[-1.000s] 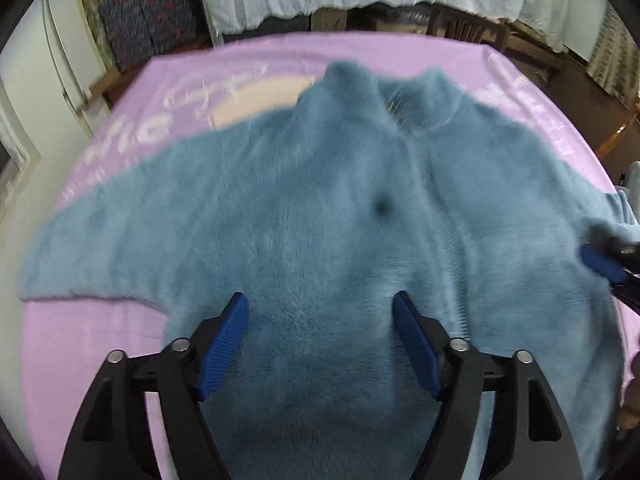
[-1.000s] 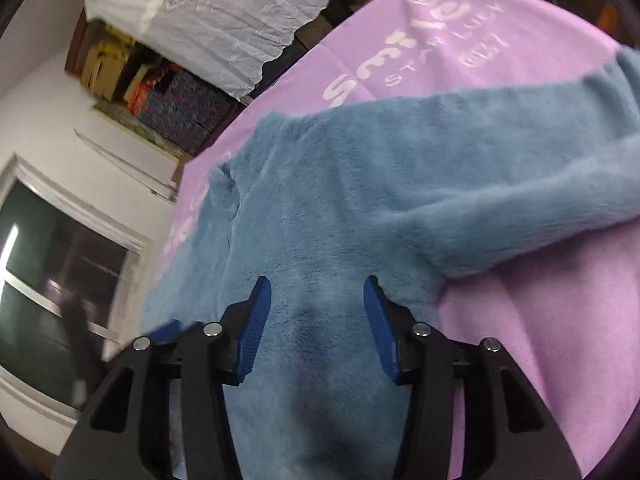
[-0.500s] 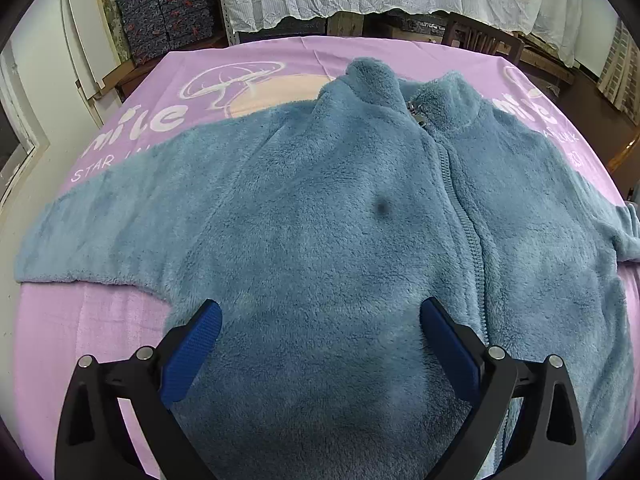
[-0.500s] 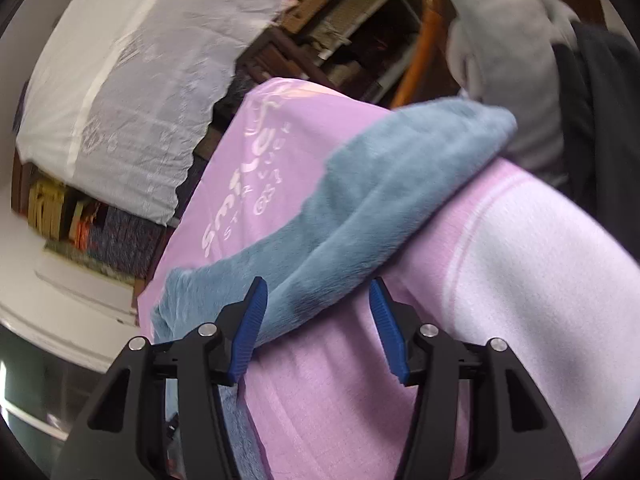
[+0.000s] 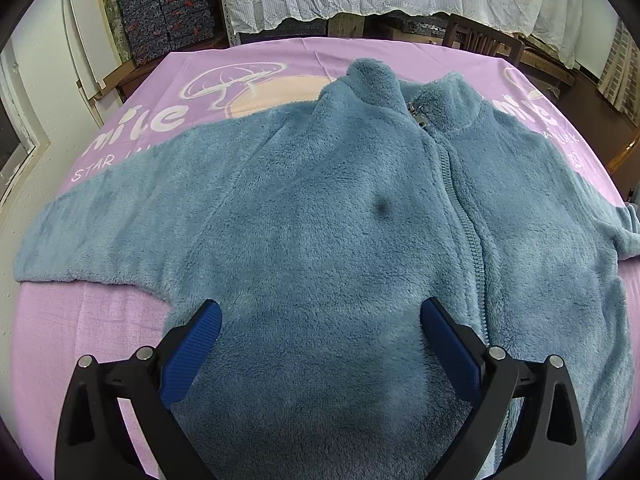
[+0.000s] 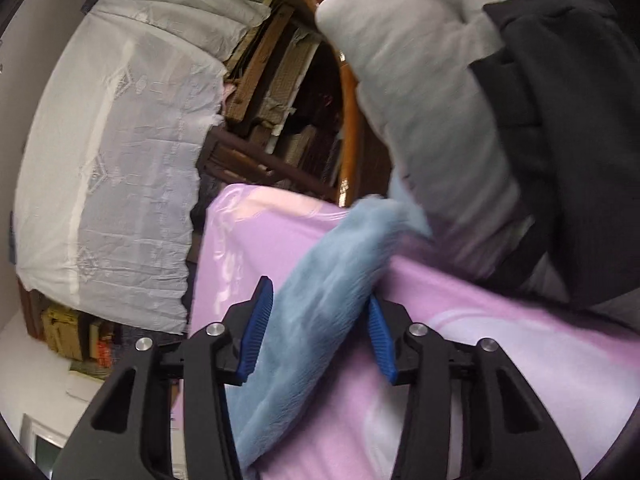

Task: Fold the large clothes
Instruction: 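Lift the grasped sleeve with the right gripper and lay it across the jacket body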

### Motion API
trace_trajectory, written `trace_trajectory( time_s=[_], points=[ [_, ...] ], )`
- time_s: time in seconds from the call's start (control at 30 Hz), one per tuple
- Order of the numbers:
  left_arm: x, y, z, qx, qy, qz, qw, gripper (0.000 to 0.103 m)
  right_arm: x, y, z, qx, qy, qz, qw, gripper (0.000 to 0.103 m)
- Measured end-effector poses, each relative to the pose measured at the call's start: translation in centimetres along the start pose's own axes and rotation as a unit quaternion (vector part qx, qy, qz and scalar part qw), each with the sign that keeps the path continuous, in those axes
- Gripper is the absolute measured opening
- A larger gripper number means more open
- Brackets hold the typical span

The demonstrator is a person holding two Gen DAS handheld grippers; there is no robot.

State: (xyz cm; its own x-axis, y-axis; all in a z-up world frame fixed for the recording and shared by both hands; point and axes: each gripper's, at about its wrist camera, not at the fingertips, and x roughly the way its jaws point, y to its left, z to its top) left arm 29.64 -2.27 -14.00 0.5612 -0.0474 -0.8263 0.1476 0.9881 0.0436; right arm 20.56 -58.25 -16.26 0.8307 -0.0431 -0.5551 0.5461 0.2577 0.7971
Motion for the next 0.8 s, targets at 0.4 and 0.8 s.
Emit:
trace_trajectory(
  time_s=[0.4, 0.8],
  points=[
    [0.0, 0.3, 1.6, 0.028, 0.049, -0.016, 0.9983, 0.100, 0.8, -2.0, 1.8, 0.020, 0.011, 0.026, 0.999, 0.013],
    [1.8, 6.2, 3.1, -0.042, -0.008, -0.025, 0.9988, 0.100, -2.6, 6.6, -2.7, -0.181, -0.023, 0.041, 0.982, 0.009]
  ],
)
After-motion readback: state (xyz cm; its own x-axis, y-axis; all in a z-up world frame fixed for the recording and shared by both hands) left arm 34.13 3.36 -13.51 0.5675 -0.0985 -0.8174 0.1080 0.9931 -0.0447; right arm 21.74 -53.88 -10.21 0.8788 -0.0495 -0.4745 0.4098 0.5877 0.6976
